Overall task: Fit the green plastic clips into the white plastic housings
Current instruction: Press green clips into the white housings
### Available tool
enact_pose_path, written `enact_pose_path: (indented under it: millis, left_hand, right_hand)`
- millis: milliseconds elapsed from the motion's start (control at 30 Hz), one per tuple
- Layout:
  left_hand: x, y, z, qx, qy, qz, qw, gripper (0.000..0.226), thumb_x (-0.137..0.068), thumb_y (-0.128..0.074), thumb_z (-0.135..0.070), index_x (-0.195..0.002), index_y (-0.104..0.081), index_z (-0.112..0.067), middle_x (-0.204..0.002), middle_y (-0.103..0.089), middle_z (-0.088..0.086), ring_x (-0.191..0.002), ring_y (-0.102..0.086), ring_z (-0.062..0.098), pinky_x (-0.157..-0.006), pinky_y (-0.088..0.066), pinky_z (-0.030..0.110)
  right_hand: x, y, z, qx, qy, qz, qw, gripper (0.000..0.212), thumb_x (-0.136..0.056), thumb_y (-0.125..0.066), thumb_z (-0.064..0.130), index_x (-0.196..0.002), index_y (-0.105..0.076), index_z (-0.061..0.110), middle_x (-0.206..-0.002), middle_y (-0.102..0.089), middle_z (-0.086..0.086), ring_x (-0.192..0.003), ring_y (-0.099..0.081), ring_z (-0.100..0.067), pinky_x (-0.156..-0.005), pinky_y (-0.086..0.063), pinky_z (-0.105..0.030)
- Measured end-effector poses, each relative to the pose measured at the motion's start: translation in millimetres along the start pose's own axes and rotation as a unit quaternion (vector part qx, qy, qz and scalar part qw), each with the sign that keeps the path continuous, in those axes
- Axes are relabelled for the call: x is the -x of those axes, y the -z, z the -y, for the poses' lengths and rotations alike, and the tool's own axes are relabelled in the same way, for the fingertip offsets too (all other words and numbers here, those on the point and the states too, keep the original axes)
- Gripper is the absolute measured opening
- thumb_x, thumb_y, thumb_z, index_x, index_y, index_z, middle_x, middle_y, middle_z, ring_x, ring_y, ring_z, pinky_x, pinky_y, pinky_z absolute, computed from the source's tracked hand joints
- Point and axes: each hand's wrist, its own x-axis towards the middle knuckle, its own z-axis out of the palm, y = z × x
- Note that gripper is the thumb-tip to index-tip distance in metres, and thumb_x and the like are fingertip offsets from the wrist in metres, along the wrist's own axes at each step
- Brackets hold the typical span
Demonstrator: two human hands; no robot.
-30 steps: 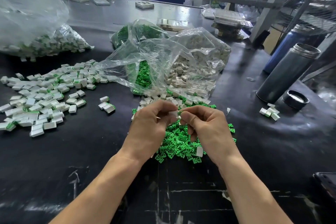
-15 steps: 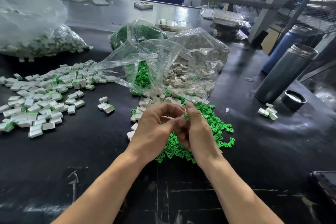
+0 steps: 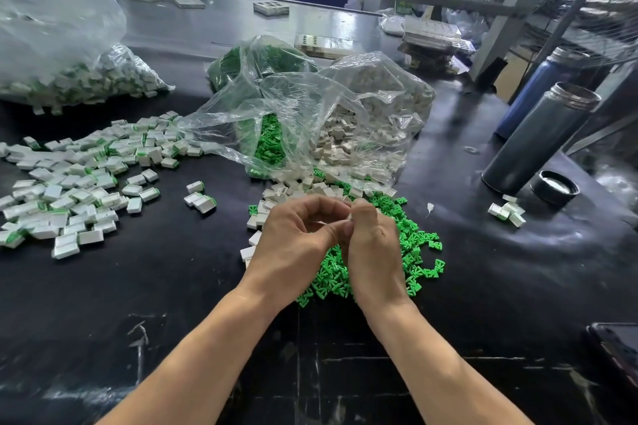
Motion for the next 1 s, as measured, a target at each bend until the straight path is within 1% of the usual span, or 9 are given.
enact_pose_path:
  millis: [67,133,333,467,633,700,767,933,1000]
  left_hand:
    - [0,0,0,0.003,0.003,-0.003,1.0,0.01,-0.087,-0.077,-0.005,-0.087,-0.076,-0.015,-0.096,-0.078,-0.002,-0.091,-0.075,0.023,-0.089,-0.06,0.047]
    - [0,-1,1,0.007,0.004,-0.002,1.0,0.009,-0.088,-0.078,-0.008,-0.089,-0.076,-0.016,-0.098,-0.078,0.0,-0.093,-0.075,0.024,-0.091,-0.059,0.05]
    - [-1,-1,5,0.007,0.005,-0.005,1.0,0.008,-0.088,-0.078,-0.012,-0.092,-0.075,-0.019,-0.092,-0.078,0.003,-0.088,-0.074,0.023,-0.086,-0.061,0.042]
    - [-1,-2,7,0.01,0.012,-0.015,1.0,0.008,-0.087,-0.079,-0.014,-0.093,-0.075,-0.017,-0.09,-0.078,0.004,-0.083,-0.075,0.022,-0.079,-0.061,0.034]
    - [-1,-2,6,-0.007,0.005,-0.042,0.999,0.007,-0.087,-0.08,-0.018,-0.091,-0.074,-0.02,-0.088,-0.077,0.001,-0.082,-0.074,0.024,-0.077,-0.062,0.036]
    - [-2,1,6,-0.024,0.002,-0.066,0.998,0.008,-0.087,-0.081,-0.02,-0.09,-0.074,-0.022,-0.087,-0.077,-0.003,-0.083,-0.074,0.02,-0.076,-0.06,0.03]
    - [-3,5,5,-0.04,-0.005,-0.083,0.996,0.008,-0.087,-0.081,-0.021,-0.091,-0.074,-0.023,-0.086,-0.076,-0.006,-0.081,-0.072,0.01,-0.071,-0.055,0.018]
    - [-5,11,3,-0.037,0.005,-0.083,0.996,0.007,-0.088,-0.079,-0.017,-0.093,-0.074,-0.015,-0.084,-0.077,-0.001,-0.077,-0.07,0.006,-0.068,-0.052,0.013]
    - [-5,12,3,-0.047,0.005,-0.076,0.996,0.008,-0.088,-0.079,-0.015,-0.094,-0.074,-0.013,-0.084,-0.076,-0.001,-0.076,-0.07,0.005,-0.068,-0.052,0.013]
  right_hand:
    - [3,0,3,-0.026,0.001,0.003,1.0,0.056,-0.1,-0.033,0.041,-0.062,-0.073,0.046,-0.054,-0.061,0.025,-0.054,-0.059,0.008,-0.051,-0.042,-0.008]
    - [4,-1,4,-0.046,-0.011,-0.005,0.999,0.059,-0.102,-0.031,0.048,-0.056,-0.068,0.049,-0.049,-0.055,0.025,-0.048,-0.054,0.008,-0.047,-0.04,-0.008]
    - [3,0,1,-0.072,-0.03,-0.002,0.997,0.058,-0.1,-0.03,0.052,-0.057,-0.07,0.046,-0.047,-0.053,0.02,-0.046,-0.05,0.005,-0.046,-0.037,-0.009]
    - [1,2,-2,-0.083,-0.062,0.006,0.995,0.057,-0.097,-0.033,0.055,-0.053,-0.065,0.035,-0.047,-0.041,0.015,-0.046,-0.037,-0.003,-0.047,-0.034,-0.019]
    - [0,6,-5,-0.057,-0.042,0.028,0.997,0.062,-0.105,-0.032,0.053,-0.059,-0.069,0.034,-0.048,-0.05,0.016,-0.045,-0.046,0.002,-0.049,-0.037,-0.016]
    - [-3,8,-8,-0.004,-0.028,-0.003,1.0,0.054,-0.1,-0.038,0.059,-0.065,-0.066,0.028,-0.054,-0.051,0.012,-0.051,-0.044,-0.006,-0.055,-0.036,-0.03]
    - [-6,12,-9,-0.003,-0.003,-0.023,1.0,0.039,-0.097,-0.05,0.054,-0.075,-0.066,0.026,-0.063,-0.058,0.01,-0.058,-0.047,-0.01,-0.06,-0.036,-0.035]
    - [-3,15,-5,-0.013,0.042,0.008,0.999,0.005,-0.098,-0.07,0.028,-0.095,-0.072,0.025,-0.077,-0.069,0.009,-0.066,-0.06,-0.004,-0.061,-0.047,-0.018]
    - [-3,15,-5,-0.001,0.04,0.006,0.999,0.006,-0.098,-0.07,0.02,-0.094,-0.072,0.024,-0.078,-0.072,0.009,-0.067,-0.062,-0.001,-0.063,-0.049,-0.016]
